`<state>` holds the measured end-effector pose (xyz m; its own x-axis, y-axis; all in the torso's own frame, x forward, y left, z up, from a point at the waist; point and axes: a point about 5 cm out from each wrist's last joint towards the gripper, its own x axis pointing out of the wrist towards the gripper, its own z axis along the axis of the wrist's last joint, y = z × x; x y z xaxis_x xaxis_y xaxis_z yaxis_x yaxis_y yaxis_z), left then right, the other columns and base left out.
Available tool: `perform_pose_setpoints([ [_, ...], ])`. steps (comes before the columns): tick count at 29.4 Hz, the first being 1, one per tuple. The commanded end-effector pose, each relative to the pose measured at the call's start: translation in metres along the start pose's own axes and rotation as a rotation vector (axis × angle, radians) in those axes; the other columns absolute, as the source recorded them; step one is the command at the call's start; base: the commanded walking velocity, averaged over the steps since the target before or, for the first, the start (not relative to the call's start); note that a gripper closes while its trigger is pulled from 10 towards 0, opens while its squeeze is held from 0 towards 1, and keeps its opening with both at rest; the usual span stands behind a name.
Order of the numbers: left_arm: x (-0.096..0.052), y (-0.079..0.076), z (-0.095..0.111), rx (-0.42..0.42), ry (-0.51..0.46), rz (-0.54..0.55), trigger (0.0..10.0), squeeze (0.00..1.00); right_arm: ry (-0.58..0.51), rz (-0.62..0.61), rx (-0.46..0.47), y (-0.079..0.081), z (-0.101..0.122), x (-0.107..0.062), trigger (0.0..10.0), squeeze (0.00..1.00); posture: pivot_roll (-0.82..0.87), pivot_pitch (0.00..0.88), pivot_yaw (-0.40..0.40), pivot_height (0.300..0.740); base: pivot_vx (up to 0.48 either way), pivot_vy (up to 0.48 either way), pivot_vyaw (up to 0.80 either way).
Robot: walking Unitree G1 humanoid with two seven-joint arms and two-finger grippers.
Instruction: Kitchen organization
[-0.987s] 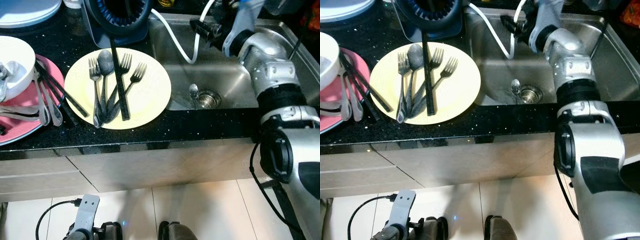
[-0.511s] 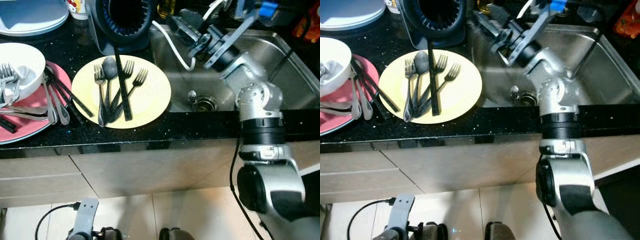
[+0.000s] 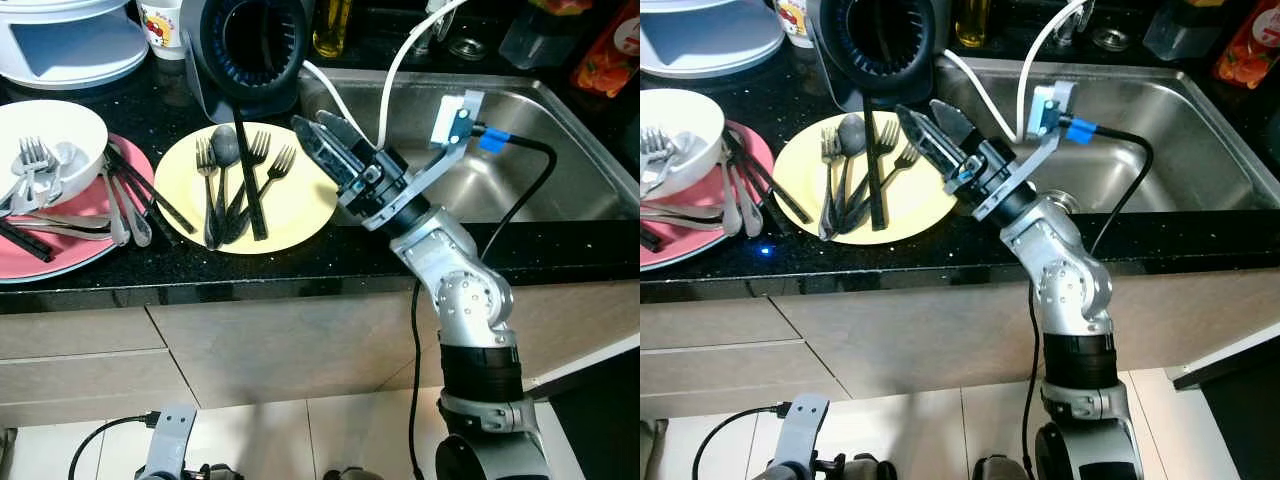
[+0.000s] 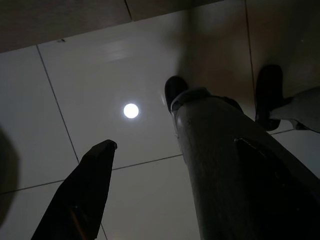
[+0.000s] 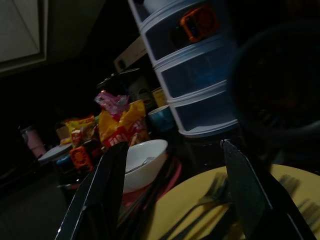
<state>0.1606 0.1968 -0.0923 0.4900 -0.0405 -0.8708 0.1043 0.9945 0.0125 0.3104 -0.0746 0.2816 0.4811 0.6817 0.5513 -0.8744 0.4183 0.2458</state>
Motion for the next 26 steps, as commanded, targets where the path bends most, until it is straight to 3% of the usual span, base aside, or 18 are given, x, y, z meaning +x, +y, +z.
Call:
perform_pose_setpoints([
  [1, -0.004, -0.006, -0.031, -0.005, 0.109, 0.003, 10.0, 0.0, 0.009, -0.001, 0.002, 0.004, -0.002, -0.002, 10.0, 0.0, 0.06, 0.102, -0.057, 0.74, 0.0, 0.0, 0.0],
  [5, -0.004, -0.004, -0.028, -0.03, 0.062, 0.055, 10.0, 0.0, 0.0, -0.021, 0.005, 0.004, -0.003, -0.004, 10.0, 0.0, 0.07, 0.102, -0.061, 0.74, 0.0, 0.0, 0.0],
  [10, -0.004, 0.0, -0.027, -0.105, 0.017, 0.136, 10.0, 0.0, -0.025, 0.063, 0.06, 0.011, -0.005, -0.01, 10.0, 0.0, 0.1, 0.104, -0.069, 0.74, 0.0, 0.0, 0.0],
  [11, -0.011, 0.035, -0.006, -0.239, -0.142, 0.276, 10.0, 0.0, -0.048, 0.275, 0.155, 0.032, -0.004, -0.022, 10.0, 0.0, 0.12, 0.102, -0.076, 0.74, 0.0, 0.0, 0.0],
  [12, -0.014, 0.046, -0.001, -0.279, -0.185, 0.318, 10.0, 0.0, -0.05, 0.338, 0.177, 0.038, -0.004, -0.025, 10.0, 0.0, 0.12, 0.102, -0.076, 0.74, 0.0, 0.0, 0.0],
  [16, -0.026, 0.078, -0.003, -0.419, -0.249, 0.456, 10.0, 0.0, 0.075, 0.525, 0.191, 0.058, -0.02, -0.043, 10.0, 0.0, 0.14, 0.101, -0.08, 0.74, 0.0, 0.0, 0.0],
  [19, -0.031, 0.088, 0.001, -0.432, -0.294, 0.505, 10.0, 0.0, 0.141, 0.572, 0.213, 0.061, -0.029, -0.052, 10.0, 0.0, 0.14, 0.105, -0.077, 0.74, 0.0, 0.0, 0.0],
  [26, -0.049, 0.111, 0.027, -0.463, -0.533, 0.598, 10.0, 0.0, 0.467, 0.639, 0.2, 0.06, -0.066, -0.087, 10.0, 0.0, 0.16, 0.117, -0.079, 0.74, 0.0, 0.0, 0.0],
])
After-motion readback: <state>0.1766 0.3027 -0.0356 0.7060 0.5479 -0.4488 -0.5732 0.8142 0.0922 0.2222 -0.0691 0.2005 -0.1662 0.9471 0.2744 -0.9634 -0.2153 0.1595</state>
